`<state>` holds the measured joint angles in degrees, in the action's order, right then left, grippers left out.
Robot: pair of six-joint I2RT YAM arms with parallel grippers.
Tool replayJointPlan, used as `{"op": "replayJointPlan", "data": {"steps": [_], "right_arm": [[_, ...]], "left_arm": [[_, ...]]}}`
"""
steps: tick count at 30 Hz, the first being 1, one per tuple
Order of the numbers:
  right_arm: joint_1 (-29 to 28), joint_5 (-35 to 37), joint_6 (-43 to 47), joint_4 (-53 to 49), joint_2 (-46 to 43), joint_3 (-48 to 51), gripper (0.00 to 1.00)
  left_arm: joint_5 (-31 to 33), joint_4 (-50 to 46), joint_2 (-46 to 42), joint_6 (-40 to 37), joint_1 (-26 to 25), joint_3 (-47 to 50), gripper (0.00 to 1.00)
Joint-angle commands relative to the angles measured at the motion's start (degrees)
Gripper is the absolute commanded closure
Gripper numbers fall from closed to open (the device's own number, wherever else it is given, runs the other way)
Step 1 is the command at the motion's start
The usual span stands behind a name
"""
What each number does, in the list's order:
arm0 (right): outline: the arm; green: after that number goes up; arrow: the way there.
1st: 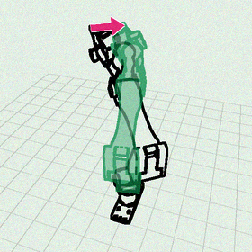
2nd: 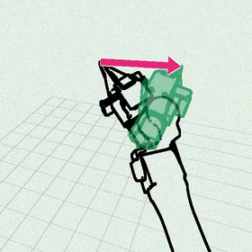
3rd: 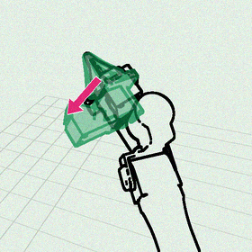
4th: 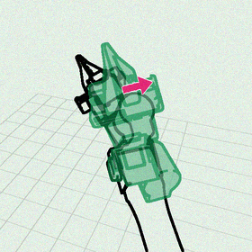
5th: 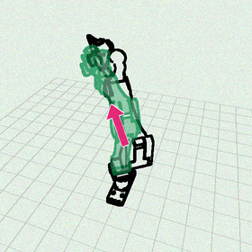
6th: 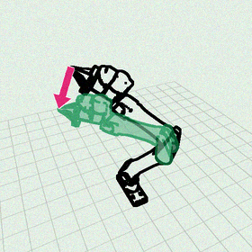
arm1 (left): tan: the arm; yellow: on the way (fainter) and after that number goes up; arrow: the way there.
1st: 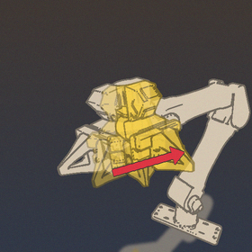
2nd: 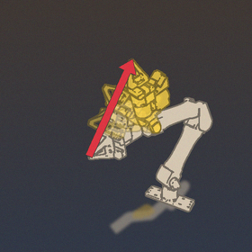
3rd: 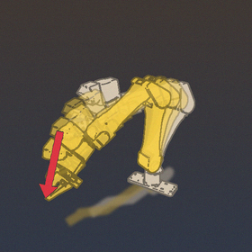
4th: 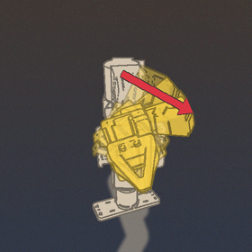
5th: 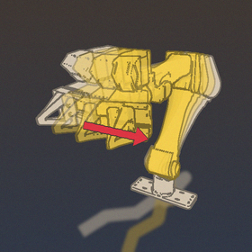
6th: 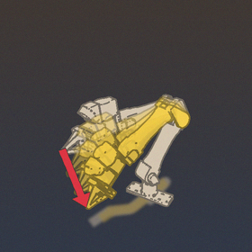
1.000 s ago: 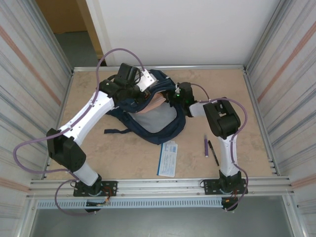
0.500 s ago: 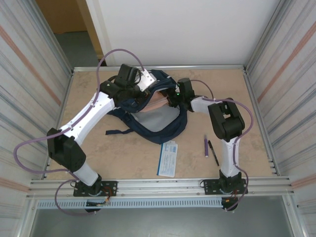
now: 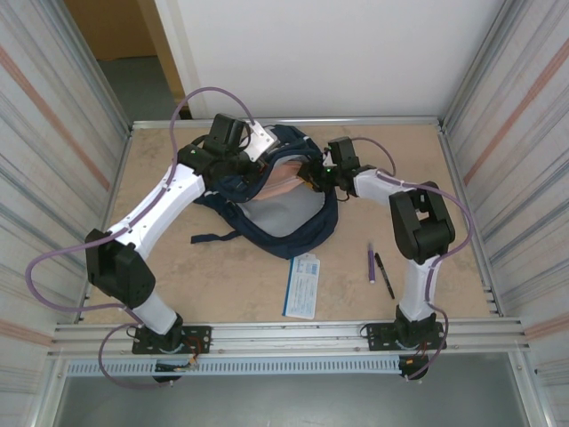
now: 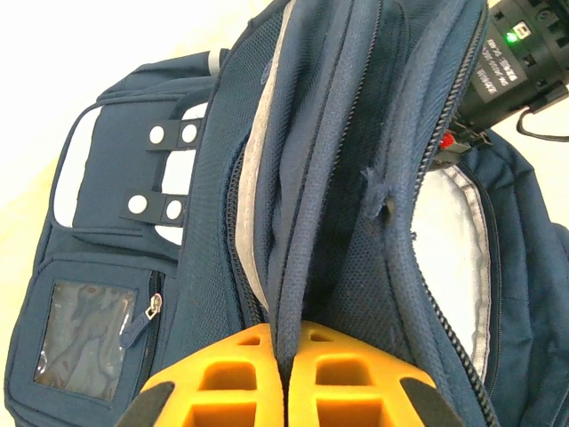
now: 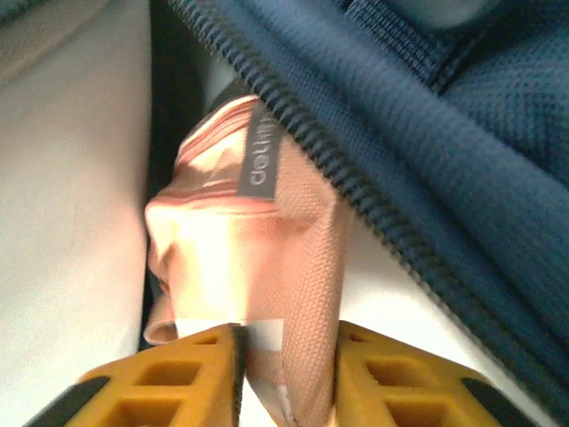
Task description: Pack the student bag
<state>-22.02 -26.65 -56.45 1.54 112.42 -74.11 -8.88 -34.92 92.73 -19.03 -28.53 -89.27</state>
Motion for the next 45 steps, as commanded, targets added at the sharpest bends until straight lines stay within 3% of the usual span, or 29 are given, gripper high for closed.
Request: {"op": "replayJointPlan", "data": {"steps": [1, 7, 13, 22, 27, 33, 38, 41, 45], "right_arm": [[-0.9, 0.2, -0.7, 3.5, -0.4, 1.8, 0.85], [-3.1, 4.0, -2.0, 18.4, 6.1, 0.1, 1.00], [-4.9, 6.9, -6.0, 28.3, 13.3, -4.8, 0.99], [-3.4, 11.0, -4.7, 26.0, 18.0, -9.6, 0.89], [-1.5, 8.1, -6.7, 25.8, 18.5, -11.4, 0.88], [-2.2, 5.4, -7.2, 25.5, 20.1, -14.2, 0.77], [-1.3, 5.6, -8.6, 26.4, 14.5, -7.5, 0.66], [-0.8, 4.4, -7.1, 26.2, 10.2, -2.9, 0.60], [-1.3, 1.0, -6.1, 28.9, 7.3, 0.9, 0.57]], "left_arm": [[-3.6, 5.7, -1.1, 0.0, 0.8, -1.1, 1.00], [-6.8, 7.3, -0.5, 0.0, 0.8, -0.5, 1.00], [-9.4, 7.2, 0.7, -1.5, 0.8, -1.5, 1.00], [-11.0, 3.8, 1.2, -2.3, 1.1, -0.2, 1.00], [-9.2, 6.6, 0.3, -1.6, 1.9, 3.3, 1.00], [-7.4, 5.1, 1.7, -2.5, 2.2, 3.4, 1.00], [-5.6, 7.6, 2.1, -1.3, 3.3, 5.1, 1.00], [0.3, 7.6, 3.3, -1.4, 3.3, 4.9, 1.00], [3.0, 7.8, 5.6, -2.5, 3.4, 4.7, 1.00]]}}
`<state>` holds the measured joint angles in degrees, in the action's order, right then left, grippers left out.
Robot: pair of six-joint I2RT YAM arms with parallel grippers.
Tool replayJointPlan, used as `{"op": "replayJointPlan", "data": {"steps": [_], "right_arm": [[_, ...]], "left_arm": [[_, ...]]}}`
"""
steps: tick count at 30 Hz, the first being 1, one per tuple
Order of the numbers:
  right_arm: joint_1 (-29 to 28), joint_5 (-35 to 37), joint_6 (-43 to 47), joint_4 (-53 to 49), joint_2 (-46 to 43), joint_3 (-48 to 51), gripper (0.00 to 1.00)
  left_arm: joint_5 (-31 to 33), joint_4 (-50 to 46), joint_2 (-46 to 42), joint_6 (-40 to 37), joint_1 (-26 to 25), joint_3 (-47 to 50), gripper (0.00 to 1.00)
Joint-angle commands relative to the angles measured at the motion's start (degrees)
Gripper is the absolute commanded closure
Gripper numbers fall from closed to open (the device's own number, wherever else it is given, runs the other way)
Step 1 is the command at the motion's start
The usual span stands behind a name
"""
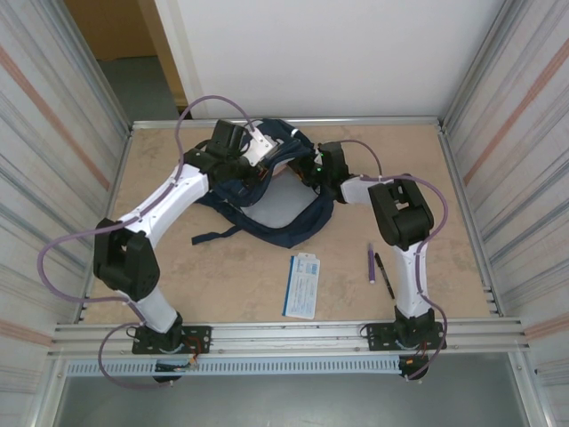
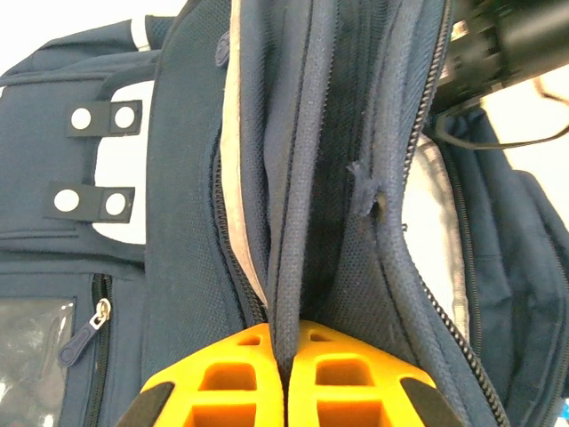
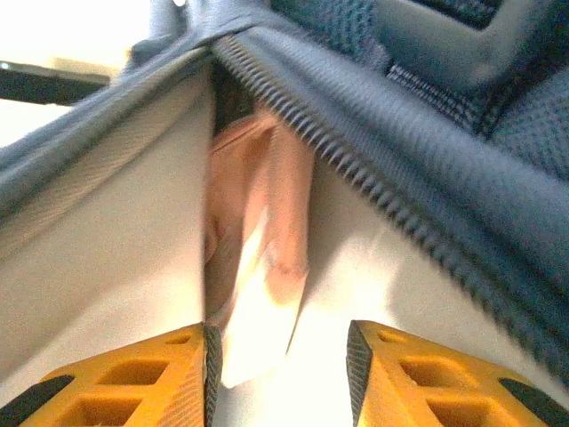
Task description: Pack the student bag
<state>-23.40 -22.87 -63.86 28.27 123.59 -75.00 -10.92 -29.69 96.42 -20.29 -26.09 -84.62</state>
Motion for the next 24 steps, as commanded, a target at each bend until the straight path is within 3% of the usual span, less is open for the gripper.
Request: {"op": "replayJointPlan", "data": {"steps": [1, 5, 12, 15, 16, 18, 22, 24], "right_arm": [[0.1, -3.1, 1.6, 2.3, -4.7, 2.8, 0.57], [0.3, -3.7, 4.5, 0.9, -9.9, 8.4, 0.55], [1.4, -7.2, 10.6, -9.1, -22.6, 17.9, 0.52], [1.6, -6.8, 15.6, -17.8, -30.6, 23.3, 0.50], [1.8, -6.6, 17.6, -21.7, -33.7, 25.1, 0.50], [1.4, -6.2, 22.3, -30.1, -38.7, 27.2, 0.49], [-2.0, -4.2, 28.6, -45.8, -46.8, 31.0, 0.48], [-4.1, -4.4, 29.0, -50.0, -49.6, 33.3, 0.47]], "left_arm": [[5.0, 2.5, 2.3, -1.0, 1.0, -0.2, 1.00], [4.8, 2.7, 3.5, -0.5, 0.9, -0.1, 1.00], [12.2, 1.0, 7.2, -1.8, 0.6, -0.6, 1.00], [16.3, 5.8, 7.2, 2.5, 0.4, 1.3, 1.00], [17.4, 6.7, 6.8, 5.5, 0.3, 1.8, 0.89], [13.1, 7.9, 4.5, 8.4, 0.2, 4.0, 0.79], [7.1, 13.3, -3.7, 16.1, -1.4, 11.9, 0.48], [3.0, 12.8, -7.4, 19.6, -2.6, 14.9, 0.46]]}}
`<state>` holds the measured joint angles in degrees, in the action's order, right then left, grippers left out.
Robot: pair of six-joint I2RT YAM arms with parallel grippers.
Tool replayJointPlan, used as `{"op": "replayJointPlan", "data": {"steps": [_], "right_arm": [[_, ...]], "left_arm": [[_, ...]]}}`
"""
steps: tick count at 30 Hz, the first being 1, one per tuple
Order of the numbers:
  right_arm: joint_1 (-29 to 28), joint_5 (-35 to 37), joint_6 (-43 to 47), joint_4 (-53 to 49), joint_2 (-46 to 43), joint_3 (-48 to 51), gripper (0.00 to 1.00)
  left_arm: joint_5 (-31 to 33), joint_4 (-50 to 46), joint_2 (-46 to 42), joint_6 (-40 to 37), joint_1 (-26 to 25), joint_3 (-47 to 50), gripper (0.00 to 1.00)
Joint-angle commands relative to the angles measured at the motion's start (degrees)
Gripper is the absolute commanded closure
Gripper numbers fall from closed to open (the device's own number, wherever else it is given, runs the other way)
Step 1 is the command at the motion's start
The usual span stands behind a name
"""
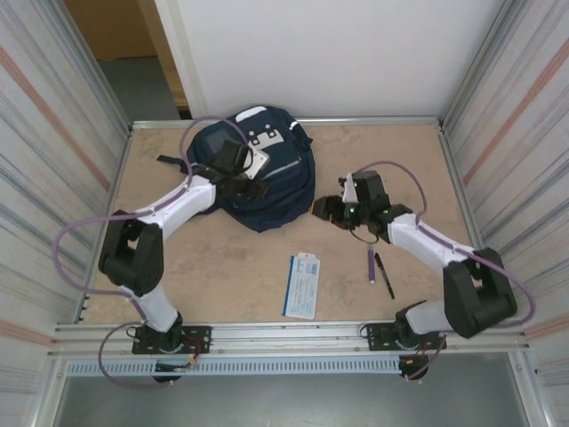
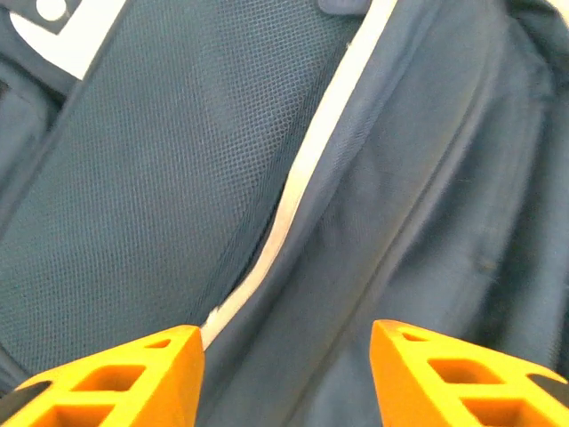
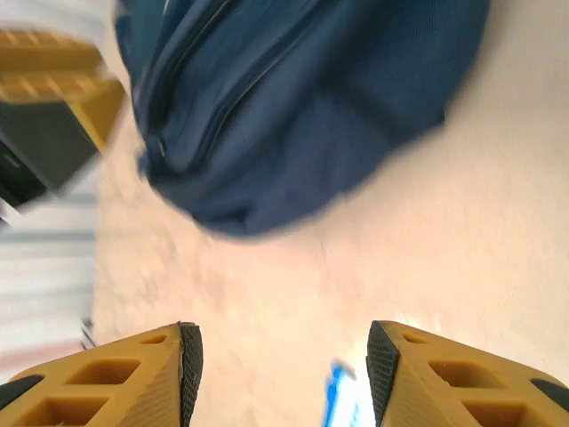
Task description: Pack the student bag
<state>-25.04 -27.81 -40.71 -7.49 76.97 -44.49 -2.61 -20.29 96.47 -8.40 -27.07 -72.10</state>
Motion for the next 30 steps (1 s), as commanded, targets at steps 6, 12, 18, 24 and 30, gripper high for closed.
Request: {"op": "replayJointPlan", "data": {"steps": [6, 12, 18, 24, 30], "right_arm": [[-6.3, -6.9, 3.7, -20.8, -2.1, 6.0, 0.48], [-9.5, -10.9, -2.4, -14.6, 1.3, 10.1, 0.49], [-9.9, -9.7, -5.4, -10.6, 4.0, 12.3, 0.51], [-9.9, -10.5, -7.7, -4.2, 4.7, 15.5, 0.52], [-10.1, -9.9, -10.6, 0.3, 5.1, 17.5, 0.59]], "left_arm": [[-25.7, -9.2, -11.4, 29.6, -5.9, 8.4, 0.55], [-23.5, 2.5, -9.5, 47.1, -21.7, 20.2, 0.53], [-23.0, 13.1, -2.0, 54.9, -26.0, 22.8, 0.62], [-20.7, 16.8, -0.4, 60.8, -26.3, 27.0, 0.66], [-21.6, 20.2, 1.8, 64.3, -25.9, 31.3, 0.69]]}}
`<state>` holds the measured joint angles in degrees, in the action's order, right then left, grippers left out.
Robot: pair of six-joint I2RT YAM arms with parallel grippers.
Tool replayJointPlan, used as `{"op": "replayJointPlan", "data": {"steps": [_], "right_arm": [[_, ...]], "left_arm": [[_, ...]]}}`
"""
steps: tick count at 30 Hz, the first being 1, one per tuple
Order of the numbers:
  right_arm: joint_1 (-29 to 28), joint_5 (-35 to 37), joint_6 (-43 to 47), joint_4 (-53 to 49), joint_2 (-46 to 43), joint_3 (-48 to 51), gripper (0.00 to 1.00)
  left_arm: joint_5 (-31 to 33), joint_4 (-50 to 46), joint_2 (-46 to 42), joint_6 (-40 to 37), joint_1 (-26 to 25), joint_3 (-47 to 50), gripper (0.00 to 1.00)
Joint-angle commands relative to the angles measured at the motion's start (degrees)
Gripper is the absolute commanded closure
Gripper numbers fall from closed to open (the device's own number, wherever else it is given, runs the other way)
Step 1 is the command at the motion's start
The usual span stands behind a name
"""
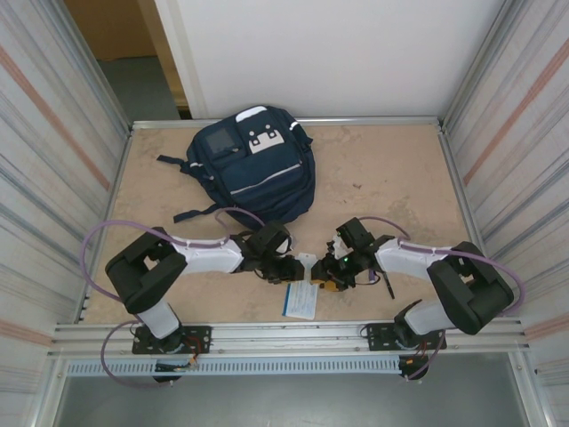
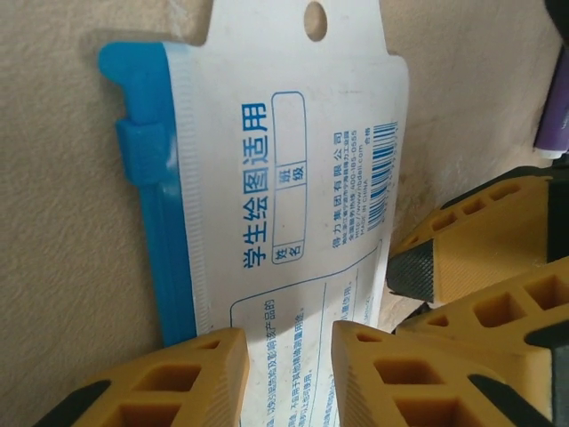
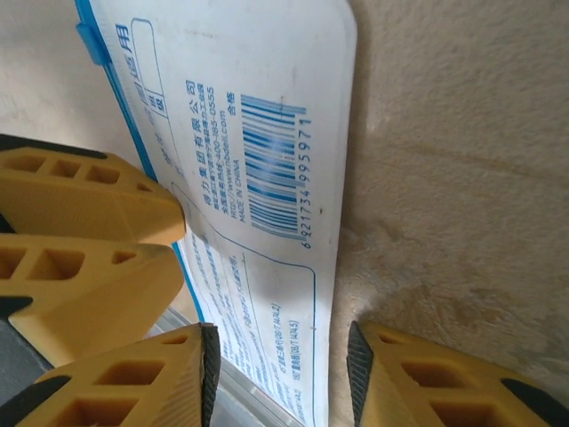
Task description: Pack the student bag
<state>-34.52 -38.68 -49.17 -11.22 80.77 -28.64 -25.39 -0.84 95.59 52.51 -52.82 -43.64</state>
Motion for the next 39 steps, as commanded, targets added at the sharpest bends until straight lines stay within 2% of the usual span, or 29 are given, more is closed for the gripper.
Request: {"op": "replayJointPlan", "data": {"steps": [1, 5, 11, 14, 18, 20, 23, 25, 28, 31, 33, 36, 39], "right_arm": [[-0.8, 1.1, -2.3, 4.4, 1.1, 1.7, 0.58], [-1.0, -0.2, -3.3, 8.1, 0.1, 2.8, 0.57], [-1.0, -4.2, -6.6, 16.3, -0.6, 5.3, 0.55], [-1.3, -7.0, -7.3, 19.5, 0.2, 5.3, 0.55], [-2.9, -7.2, -8.1, 22.7, 2.5, 5.3, 0.57], [-3.9, -7.2, -8.8, 25.1, 4.9, 5.3, 0.60], [-5.0, -7.8, -10.7, 29.8, 8.4, 5.5, 0.72], [-5.4, -7.8, -11.4, 31.1, 9.2, 5.4, 0.75], [-5.6, -6.9, -10.6, 29.2, 7.5, 4.7, 0.79], [-5.5, -4.9, -8.1, 23.5, 4.0, 3.1, 0.89], [-4.8, -2.9, -6.0, 18.3, -0.1, 1.8, 0.95], [-1.2, -0.5, -2.6, 9.8, -7.2, -0.6, 1.00], [5.1, -2.7, 1.7, 3.2, -12.2, -3.8, 1.00]], "left_arm": [[0.7, 1.7, 2.8, 4.2, 0.2, 3.8, 0.69], [-0.6, 4.3, 2.4, 6.1, 1.4, 6.5, 0.71], [1.4, 3.6, -1.1, 7.0, 3.0, 8.8, 0.72], [2.0, 3.8, -3.0, 7.8, 4.2, 10.7, 0.72], [2.1, 4.1, -4.9, 7.8, 5.1, 11.4, 0.72], [2.0, 4.8, -5.1, 7.9, 5.1, 11.5, 0.73], [1.3, 8.2, -5.0, 10.0, 5.1, 12.9, 0.73], [1.1, 9.4, -5.4, 10.7, 5.1, 13.6, 0.73], [0.7, 9.4, -6.9, 10.7, 5.1, 13.5, 0.73], [1.0, 8.2, -9.8, 10.5, 5.1, 13.1, 0.72], [2.1, 6.3, -13.2, 9.6, 5.2, 12.3, 0.69], [6.8, -3.7, -20.6, 3.0, 6.3, 7.5, 0.61], [16.3, -18.8, -27.0, -7.2, 8.8, -1.7, 0.52]]}}
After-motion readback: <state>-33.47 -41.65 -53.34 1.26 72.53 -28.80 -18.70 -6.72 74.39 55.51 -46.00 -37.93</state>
